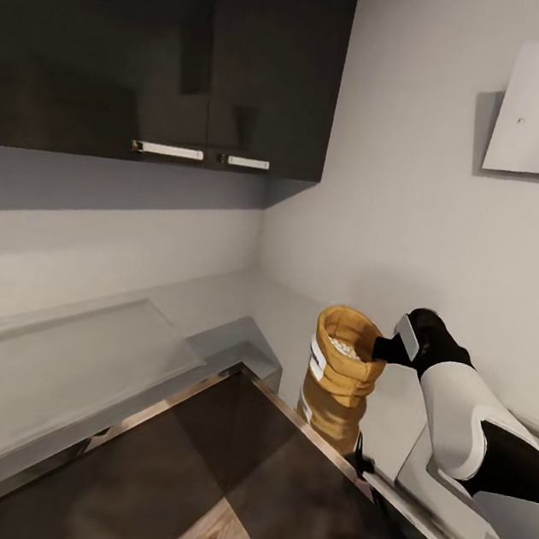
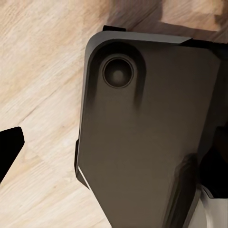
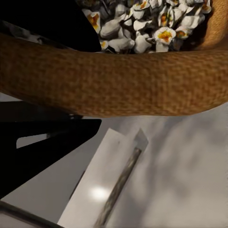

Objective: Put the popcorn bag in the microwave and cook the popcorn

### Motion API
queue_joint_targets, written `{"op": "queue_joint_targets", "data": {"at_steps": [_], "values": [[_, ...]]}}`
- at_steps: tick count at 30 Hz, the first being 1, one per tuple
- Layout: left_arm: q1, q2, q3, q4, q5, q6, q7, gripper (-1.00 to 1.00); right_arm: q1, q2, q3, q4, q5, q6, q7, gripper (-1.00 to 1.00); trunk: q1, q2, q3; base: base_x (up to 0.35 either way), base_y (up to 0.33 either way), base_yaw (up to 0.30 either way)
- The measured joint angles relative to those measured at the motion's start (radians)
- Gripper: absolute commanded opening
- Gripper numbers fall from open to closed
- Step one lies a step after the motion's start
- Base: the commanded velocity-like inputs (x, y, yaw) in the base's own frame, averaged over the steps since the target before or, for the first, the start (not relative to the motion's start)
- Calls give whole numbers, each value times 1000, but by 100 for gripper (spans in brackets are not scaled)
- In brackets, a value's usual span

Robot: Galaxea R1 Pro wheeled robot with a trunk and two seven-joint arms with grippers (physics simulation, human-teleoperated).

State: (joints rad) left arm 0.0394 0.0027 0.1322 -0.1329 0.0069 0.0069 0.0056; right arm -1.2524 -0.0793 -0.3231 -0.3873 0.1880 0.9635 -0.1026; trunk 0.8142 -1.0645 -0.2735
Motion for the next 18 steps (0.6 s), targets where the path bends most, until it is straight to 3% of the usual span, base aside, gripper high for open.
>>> {"op": "queue_joint_targets", "data": {"at_steps": [6,18], "values": [[0,-1,0,0,0,0,0,100,0,0,-2,-1,0,2,0,-100,0,0,10,-60,0,0],[0,-1,0,0,0,0,0,100,0,0,-4,-2,3,35,1,-100,1,0,30,-325,0,0]]}}
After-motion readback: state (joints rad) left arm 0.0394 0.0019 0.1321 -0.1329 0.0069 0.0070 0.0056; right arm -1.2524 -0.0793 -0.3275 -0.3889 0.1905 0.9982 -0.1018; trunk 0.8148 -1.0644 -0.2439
